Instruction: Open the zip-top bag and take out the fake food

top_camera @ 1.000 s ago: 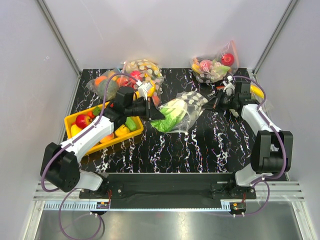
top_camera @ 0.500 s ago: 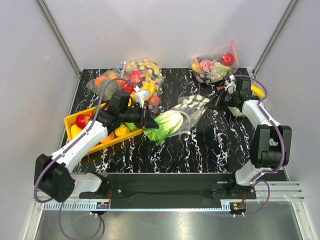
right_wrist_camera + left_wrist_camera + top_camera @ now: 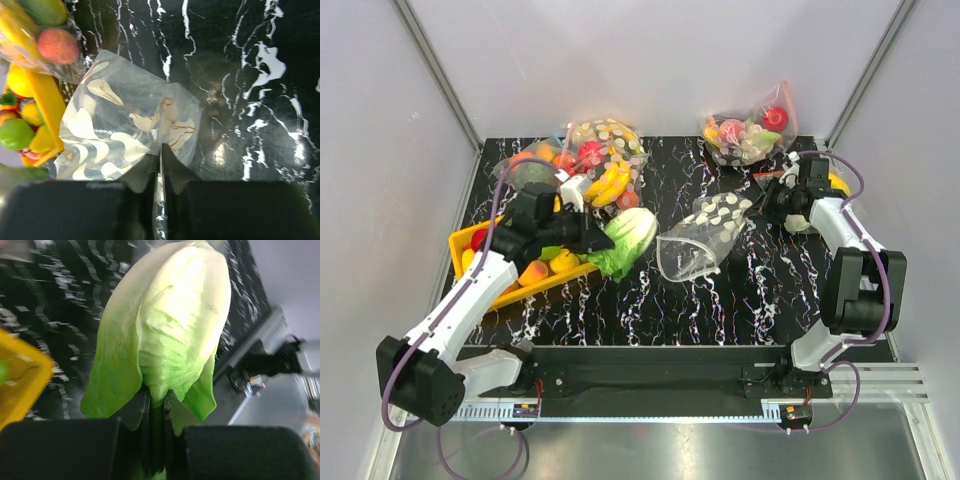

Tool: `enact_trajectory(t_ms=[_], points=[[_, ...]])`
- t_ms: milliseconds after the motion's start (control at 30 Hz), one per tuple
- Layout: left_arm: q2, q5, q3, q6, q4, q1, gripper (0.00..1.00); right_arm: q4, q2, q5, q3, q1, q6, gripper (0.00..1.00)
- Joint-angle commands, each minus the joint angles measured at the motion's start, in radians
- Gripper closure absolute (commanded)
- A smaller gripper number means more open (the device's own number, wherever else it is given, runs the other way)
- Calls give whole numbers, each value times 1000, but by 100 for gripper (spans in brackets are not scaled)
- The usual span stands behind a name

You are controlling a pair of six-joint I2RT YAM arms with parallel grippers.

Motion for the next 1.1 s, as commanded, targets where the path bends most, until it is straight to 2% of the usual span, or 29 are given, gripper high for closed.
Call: enact_trajectory(t_ms=[0,67,133,200,233,300,467,700,967,1067], points=[[-40,-172,83,-9,-20,79,100,-44,-70,57,13,5,-40,86],[-33,-206,136,16,-54,114,100,-53,-78,58,9,5,-43,70],[-21,-275,204,44,-129,157,100,-65,-83,60,9,3,-45,48],[-2,-327,241,84,-195,199,100,-79,-87,69,10,5,-52,39],[-1,-341,275,93,-211,212,100,-84,-89,72,12,5,-56,32],[2,-370,298,119,-252,260,100,-91,-97,81,13,5,-62,26],[7,-412,361,205,-309,363,100,-90,-104,83,7,5,-62,19],[56,-521,406,363,-297,384,100,-75,-101,58,-2,5,-51,17],[171,-523,444,555,-226,392,100,-75,-121,54,-16,5,-54,17],[209,-469,449,587,-185,453,100,-81,-130,57,-20,5,-60,17]])
